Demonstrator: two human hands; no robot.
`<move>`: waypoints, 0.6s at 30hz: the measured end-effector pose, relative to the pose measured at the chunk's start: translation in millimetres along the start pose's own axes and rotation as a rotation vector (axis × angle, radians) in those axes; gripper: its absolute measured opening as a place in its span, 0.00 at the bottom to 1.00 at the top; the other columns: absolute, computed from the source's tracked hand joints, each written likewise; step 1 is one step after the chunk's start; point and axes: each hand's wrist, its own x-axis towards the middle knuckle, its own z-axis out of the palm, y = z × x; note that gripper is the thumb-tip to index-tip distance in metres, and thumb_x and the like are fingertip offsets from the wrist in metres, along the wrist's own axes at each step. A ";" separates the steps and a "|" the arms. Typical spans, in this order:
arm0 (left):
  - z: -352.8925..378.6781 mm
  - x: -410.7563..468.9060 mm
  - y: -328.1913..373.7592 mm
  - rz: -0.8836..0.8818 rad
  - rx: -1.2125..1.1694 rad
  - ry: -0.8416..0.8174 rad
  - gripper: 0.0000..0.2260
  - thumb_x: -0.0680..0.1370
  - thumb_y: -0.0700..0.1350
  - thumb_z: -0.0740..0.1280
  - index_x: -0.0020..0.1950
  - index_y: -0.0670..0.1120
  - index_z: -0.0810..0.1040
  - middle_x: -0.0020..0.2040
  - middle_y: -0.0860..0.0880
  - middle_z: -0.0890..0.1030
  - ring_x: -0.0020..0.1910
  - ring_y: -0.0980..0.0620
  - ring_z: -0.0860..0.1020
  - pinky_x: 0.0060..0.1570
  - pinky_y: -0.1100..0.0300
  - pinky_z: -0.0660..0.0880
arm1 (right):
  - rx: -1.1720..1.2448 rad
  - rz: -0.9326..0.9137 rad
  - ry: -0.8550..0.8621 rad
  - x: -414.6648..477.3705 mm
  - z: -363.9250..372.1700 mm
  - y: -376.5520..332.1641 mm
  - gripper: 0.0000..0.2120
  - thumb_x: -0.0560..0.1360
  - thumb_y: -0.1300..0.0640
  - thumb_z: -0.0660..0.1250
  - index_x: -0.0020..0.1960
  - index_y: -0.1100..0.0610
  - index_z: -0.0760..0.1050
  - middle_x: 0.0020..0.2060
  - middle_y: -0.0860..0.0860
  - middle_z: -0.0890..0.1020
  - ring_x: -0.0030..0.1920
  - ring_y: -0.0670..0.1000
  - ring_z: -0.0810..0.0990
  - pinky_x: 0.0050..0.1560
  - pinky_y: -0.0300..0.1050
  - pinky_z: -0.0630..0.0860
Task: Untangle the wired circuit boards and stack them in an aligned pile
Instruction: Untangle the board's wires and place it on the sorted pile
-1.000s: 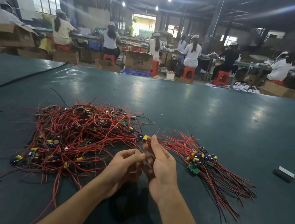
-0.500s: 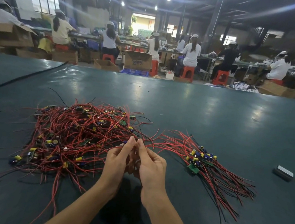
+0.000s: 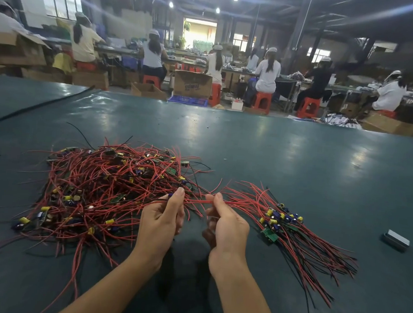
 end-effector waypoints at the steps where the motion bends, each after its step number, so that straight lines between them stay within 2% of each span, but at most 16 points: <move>1: -0.3 0.6 -0.4 0.002 -0.004 -0.002 0.21 0.74 0.60 0.65 0.26 0.49 0.72 0.24 0.49 0.69 0.24 0.54 0.66 0.25 0.64 0.64 | 0.036 -0.004 0.012 0.0 -1.7 -2.6 0.14 0.78 0.54 0.68 0.43 0.64 0.84 0.24 0.48 0.75 0.25 0.46 0.71 0.25 0.38 0.67; 3: 0.1 0.7 -1.2 0.009 0.017 -0.010 0.22 0.74 0.61 0.65 0.26 0.49 0.72 0.24 0.49 0.69 0.24 0.55 0.66 0.25 0.63 0.64 | 0.096 -0.017 0.027 -2.2 -4.0 -6.8 0.12 0.77 0.52 0.70 0.38 0.52 0.87 0.26 0.45 0.79 0.27 0.43 0.76 0.25 0.37 0.69; 5: 0.3 0.6 -1.8 0.009 0.033 -0.015 0.22 0.74 0.61 0.65 0.25 0.49 0.72 0.24 0.50 0.70 0.24 0.55 0.66 0.25 0.63 0.64 | 0.134 -0.040 0.008 -4.8 -4.2 -8.3 0.11 0.77 0.51 0.70 0.37 0.47 0.86 0.30 0.45 0.83 0.32 0.43 0.82 0.26 0.38 0.73; 7: -1.0 1.1 -1.6 -0.005 0.024 -0.003 0.22 0.74 0.62 0.65 0.25 0.49 0.72 0.24 0.49 0.70 0.24 0.55 0.67 0.25 0.64 0.65 | 0.171 -0.055 0.003 -5.5 -4.0 -8.4 0.11 0.76 0.53 0.71 0.37 0.49 0.86 0.33 0.48 0.85 0.35 0.45 0.84 0.27 0.38 0.75; 11: -4.5 3.7 -0.5 -0.051 -0.001 0.032 0.22 0.72 0.63 0.65 0.25 0.49 0.73 0.25 0.49 0.71 0.25 0.55 0.67 0.25 0.64 0.65 | 0.270 -0.098 0.033 -6.6 -4.7 -10.7 0.10 0.75 0.61 0.72 0.35 0.55 0.85 0.35 0.55 0.85 0.34 0.50 0.85 0.28 0.38 0.77; 18: 0.5 1.0 1.9 -0.021 -0.011 -0.007 0.22 0.72 0.62 0.65 0.26 0.48 0.73 0.25 0.48 0.71 0.24 0.54 0.67 0.25 0.64 0.65 | 0.375 -0.066 0.062 -11.6 -5.8 -17.8 0.20 0.78 0.60 0.68 0.28 0.53 0.84 0.31 0.55 0.85 0.31 0.51 0.85 0.25 0.37 0.76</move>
